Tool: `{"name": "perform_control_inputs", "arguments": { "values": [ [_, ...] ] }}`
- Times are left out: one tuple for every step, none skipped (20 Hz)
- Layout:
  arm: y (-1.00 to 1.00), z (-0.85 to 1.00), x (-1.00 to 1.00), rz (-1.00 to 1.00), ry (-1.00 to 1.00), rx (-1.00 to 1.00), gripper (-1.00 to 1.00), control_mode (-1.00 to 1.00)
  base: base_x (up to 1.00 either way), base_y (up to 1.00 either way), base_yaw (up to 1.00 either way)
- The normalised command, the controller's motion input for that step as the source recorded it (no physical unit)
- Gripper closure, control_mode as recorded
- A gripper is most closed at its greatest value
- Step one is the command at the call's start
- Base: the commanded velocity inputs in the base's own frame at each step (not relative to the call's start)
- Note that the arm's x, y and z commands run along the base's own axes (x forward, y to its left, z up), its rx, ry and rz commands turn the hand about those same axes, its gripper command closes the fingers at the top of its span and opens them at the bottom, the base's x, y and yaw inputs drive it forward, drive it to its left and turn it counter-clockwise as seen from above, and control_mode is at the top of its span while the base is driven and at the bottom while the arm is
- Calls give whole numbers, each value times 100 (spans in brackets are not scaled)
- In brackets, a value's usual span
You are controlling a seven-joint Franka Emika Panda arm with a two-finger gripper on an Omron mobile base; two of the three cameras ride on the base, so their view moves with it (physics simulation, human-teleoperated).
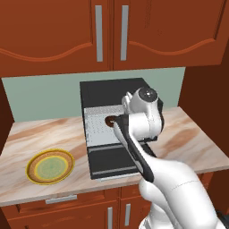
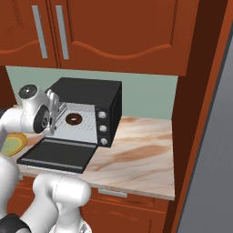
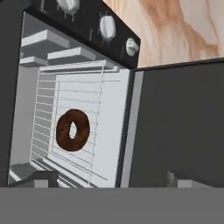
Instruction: Pick up the bagel from the plate, place it on the toaster oven rack, close the door, and set the timer.
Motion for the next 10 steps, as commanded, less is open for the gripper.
{"name": "perform_control_inputs", "arguments": {
  "values": [
    [18, 57, -76, 0, 57, 0, -100, -100, 0, 0, 0],
    [30, 26, -94, 6, 48, -2, -100, -100, 0, 0, 0],
    [34, 14, -100, 9, 43, -5, -100, -100, 0, 0, 0],
    [39, 0, -100, 12, 39, -7, -100, -100, 0, 0, 0],
    [45, 0, -100, 17, 32, -13, -100, -100, 0, 0, 0],
    [51, 0, -100, 21, 22, -19, -100, -100, 0, 0, 0],
    [54, -14, -100, 24, 16, -23, -100, -100, 0, 0, 0],
    [59, -29, -100, 27, 9, -27, -100, -100, 0, 0, 0],
    [61, -38, -100, 28, 6, -31, -100, -100, 0, 0, 0],
    [64, -43, -100, 29, 0, -34, -100, -100, 0, 0, 0]
  ]
}}
